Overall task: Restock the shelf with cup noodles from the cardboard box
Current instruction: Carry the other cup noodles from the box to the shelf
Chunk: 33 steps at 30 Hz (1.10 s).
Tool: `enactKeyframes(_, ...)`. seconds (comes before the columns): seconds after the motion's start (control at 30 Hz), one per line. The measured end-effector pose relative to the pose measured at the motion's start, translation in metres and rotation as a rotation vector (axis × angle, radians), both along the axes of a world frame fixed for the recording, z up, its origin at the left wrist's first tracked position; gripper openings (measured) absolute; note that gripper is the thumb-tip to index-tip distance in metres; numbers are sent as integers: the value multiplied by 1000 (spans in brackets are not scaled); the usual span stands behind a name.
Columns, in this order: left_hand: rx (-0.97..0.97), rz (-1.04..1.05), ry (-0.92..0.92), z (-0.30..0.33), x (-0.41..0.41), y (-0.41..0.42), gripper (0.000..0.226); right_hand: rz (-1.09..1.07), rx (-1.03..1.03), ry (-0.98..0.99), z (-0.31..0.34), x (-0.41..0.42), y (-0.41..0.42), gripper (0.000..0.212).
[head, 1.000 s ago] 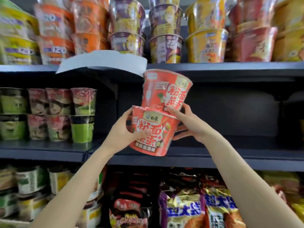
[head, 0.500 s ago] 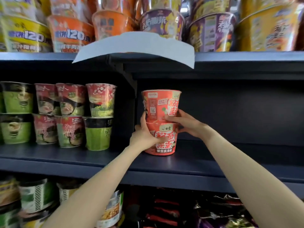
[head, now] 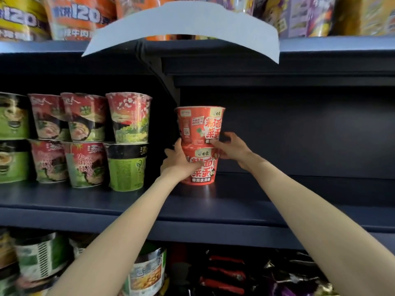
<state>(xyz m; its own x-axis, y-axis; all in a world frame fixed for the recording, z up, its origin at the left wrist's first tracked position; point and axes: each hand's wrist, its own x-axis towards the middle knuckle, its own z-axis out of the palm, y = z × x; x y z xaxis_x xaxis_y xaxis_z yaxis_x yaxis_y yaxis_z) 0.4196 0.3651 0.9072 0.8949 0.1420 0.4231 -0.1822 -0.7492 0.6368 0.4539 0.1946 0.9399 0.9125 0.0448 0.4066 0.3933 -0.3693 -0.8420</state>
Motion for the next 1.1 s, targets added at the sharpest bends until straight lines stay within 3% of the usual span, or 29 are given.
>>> enactKeyframes(0.13, 43, -29, -72, 5, -33, -7, 86, -9, -179, -126, -6, -50, -14, 63)
enactKeyframes(0.3, 6, -166, -476, -17, -106, -44, 44, -46, -363, -368, -32, -134, -58, 38)
enactKeyframes(0.4, -22, -274, -725, -49, -151, -81, 26, -64, -341, -474, -61, -192, -97, 27)
enactKeyframes(0.5, 41, -367, -912, -94, -192, -125, 16, -149, -351, -584, -103, -250, -142, 20)
enactKeyframes(0.6, 91, -500, -933, -152, -232, -172, 18, -234, -443, -640, -162, -307, -193, 20)
enactKeyframes(0.7, 101, -628, -780, -220, -276, -220, 19, -205, -539, -571, -229, -364, -246, 23)
enactKeyframes(0.8, 101, -679, -475, -290, -320, -258, 20, -181, -589, -316, -301, -415, -293, 24)
enactKeyframes(0.9, 172, -711, -35, -361, -351, -294, 22, -194, -593, 25, -387, -456, -337, 23)
enactKeyframes(1.0, 315, -690, 477, -432, -377, -322, 43, -220, -554, 358, -470, -493, -371, 27)
enactKeyframes(1.1, 268, -646, 767, -486, -398, -351, 52, -228, -476, 679, -535, -522, -395, 33)
